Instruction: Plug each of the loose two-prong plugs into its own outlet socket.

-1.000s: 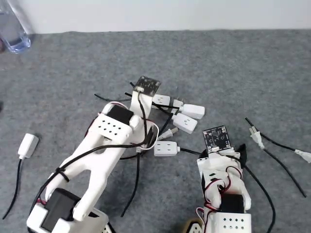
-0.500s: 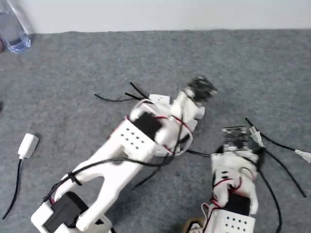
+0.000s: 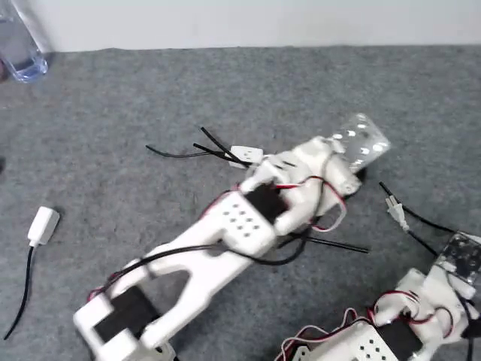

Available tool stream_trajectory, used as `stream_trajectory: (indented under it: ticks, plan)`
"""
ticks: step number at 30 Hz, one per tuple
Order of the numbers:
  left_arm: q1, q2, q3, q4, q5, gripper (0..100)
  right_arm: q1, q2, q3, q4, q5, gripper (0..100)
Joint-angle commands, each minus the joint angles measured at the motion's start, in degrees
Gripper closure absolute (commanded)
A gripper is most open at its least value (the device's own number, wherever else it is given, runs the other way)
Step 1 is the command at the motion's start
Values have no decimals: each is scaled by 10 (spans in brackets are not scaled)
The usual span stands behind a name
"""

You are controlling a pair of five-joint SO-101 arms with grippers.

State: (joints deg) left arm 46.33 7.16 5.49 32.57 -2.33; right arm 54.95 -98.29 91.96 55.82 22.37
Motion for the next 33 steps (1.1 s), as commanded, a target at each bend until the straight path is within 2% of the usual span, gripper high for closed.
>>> stream_trajectory:
  ticks: [1, 8, 13, 18, 28, 33]
  plan:
    - [10, 113, -143, -4, -2, 986, 20, 0, 19, 0, 71, 623]
    - [44, 379, -535, 174, -6, 984, 21, 0, 47, -22, 81, 623]
    - [81, 556, -806, 268, -37, 978, 21, 0, 47, -23, 81, 623]
    - [83, 681, -1005, 366, 28, 819, 21, 0, 47, -20, 81, 623]
    - [80, 670, -1014, 388, 37, 786, 20, 1, 47, -19, 81, 623]
    - [68, 610, -1014, 444, 54, 744, 20, 4, 47, -19, 81, 623]
